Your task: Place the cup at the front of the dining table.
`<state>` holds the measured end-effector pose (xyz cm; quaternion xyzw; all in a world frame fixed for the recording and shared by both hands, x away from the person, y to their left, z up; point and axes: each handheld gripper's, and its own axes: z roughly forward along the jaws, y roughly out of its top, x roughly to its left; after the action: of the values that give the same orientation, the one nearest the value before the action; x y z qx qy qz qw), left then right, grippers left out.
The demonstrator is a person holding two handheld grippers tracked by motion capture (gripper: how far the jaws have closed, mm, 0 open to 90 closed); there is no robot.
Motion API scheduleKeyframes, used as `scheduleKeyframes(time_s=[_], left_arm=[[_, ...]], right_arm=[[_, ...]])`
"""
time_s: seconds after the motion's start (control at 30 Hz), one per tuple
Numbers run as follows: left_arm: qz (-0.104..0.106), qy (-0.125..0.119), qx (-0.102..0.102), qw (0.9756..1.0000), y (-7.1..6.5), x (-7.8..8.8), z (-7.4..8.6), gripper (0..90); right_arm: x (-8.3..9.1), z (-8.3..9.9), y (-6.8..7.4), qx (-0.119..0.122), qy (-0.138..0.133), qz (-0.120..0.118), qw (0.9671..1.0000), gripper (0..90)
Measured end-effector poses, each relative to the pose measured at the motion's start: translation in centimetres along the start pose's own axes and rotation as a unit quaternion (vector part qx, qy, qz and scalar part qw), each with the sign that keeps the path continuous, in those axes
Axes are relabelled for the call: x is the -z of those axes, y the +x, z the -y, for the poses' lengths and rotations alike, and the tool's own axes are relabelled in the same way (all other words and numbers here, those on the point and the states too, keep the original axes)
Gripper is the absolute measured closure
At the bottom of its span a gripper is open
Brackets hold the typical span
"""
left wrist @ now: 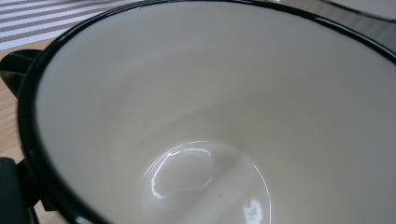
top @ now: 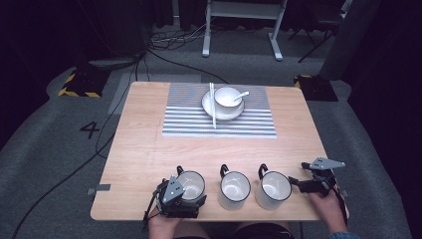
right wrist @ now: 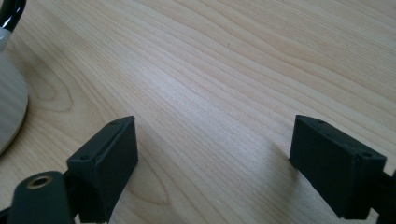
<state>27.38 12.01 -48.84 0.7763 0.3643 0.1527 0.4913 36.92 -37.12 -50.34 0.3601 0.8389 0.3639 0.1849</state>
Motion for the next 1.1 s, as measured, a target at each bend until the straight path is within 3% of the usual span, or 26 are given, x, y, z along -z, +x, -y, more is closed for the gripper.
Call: scheduleKeyframes(time_s=[0.13, 0.43, 0.57, 0.73, 1.03, 1.1], left_arm=[[0.0, 0.004, -0.008, 1.0, 0.3, 0.5, -0.9, 3.2], [0.001, 0.015, 0.018, 0.9997, 2.5, 1.2, -3.4, 3.1], [-0.012, 0.018, 0.01, 0.9997, 3.4, 1.2, -4.4, 3.1], [-0.012, 0.014, 0.018, 0.9997, 4.4, 1.3, -5.6, 3.2], [-0.01, 0.013, 0.015, 0.9998, 5.4, 1.0, -7.7, 3.2], [-0.016, 0.016, 0.002, 0.9997, 5.8, 0.7, -8.5, 3.2]], right_arm=[[-0.1, 0.0, -0.1, -0.005, 0.0, 0.0, 1.0, 15.3], [-0.1, 0.0, 0.0, -0.005, 0.0, 0.001, 1.0, 15.0], [0.0, 0.0, 0.1, -0.001, -0.002, 0.006, 1.0, 15.0], [0.0, 0.0, 0.1, 0.001, -0.001, 0.007, 1.0, 15.0], [0.0, 0.0, 0.1, -0.001, -0.002, 0.007, 1.0, 15.0], [-0.1, 0.0, -0.1, -0.008, 0.0, 0.004, 1.0, 15.0]])
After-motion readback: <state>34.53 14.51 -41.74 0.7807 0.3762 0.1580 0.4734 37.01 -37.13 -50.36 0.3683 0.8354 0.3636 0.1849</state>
